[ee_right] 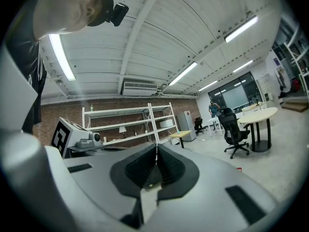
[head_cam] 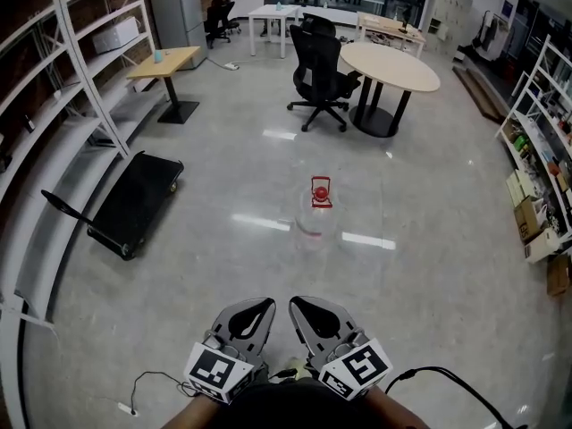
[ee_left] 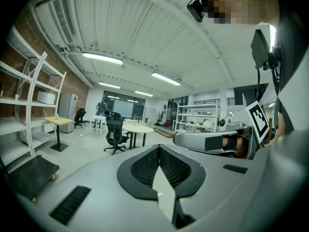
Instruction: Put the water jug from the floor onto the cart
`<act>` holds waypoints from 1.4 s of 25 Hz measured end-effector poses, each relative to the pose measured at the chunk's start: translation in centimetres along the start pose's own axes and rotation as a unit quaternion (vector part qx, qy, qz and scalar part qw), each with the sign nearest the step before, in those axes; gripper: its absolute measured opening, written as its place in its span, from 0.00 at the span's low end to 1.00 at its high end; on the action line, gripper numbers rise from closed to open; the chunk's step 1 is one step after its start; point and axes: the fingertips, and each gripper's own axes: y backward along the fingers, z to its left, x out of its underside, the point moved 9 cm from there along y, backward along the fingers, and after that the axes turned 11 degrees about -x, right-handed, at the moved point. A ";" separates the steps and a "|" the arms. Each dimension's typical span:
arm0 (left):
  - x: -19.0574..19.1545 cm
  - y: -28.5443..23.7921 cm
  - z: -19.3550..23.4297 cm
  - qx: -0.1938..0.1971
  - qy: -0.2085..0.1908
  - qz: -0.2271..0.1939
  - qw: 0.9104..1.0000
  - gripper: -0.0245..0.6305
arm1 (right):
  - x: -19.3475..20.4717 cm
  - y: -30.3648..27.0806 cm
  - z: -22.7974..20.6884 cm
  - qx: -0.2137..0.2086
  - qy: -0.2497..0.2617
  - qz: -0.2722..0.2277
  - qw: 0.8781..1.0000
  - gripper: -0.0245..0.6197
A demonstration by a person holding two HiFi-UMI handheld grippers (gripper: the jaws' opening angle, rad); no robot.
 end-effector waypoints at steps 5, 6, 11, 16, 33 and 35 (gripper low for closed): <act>-0.1 -4.7 2.7 0.003 0.009 -0.004 1.000 0.04 | 0.2 -2.6 -4.3 0.010 -0.016 -0.001 1.000 0.04; 0.0 -6.0 3.5 0.005 0.011 -0.003 1.000 0.04 | 0.3 -3.4 -5.4 0.013 -0.016 -0.003 1.000 0.04; -0.1 -13.2 9.5 0.031 0.011 -0.002 0.999 0.04 | 0.1 -8.8 -12.0 0.038 -0.009 -0.024 0.999 0.04; -2.0 -21.2 17.2 0.071 -0.003 -0.001 0.997 0.04 | -0.1 -16.1 -19.1 0.096 -0.025 -0.036 0.994 0.04; 8.2 -48.1 25.7 0.131 -0.039 0.038 0.990 0.04 | 12.3 -24.7 -46.9 0.210 0.000 0.090 0.973 0.04; 11.3 -51.5 25.4 0.126 -0.029 0.049 0.990 0.04 | 16.3 -24.6 -51.6 0.198 0.023 0.140 0.970 0.05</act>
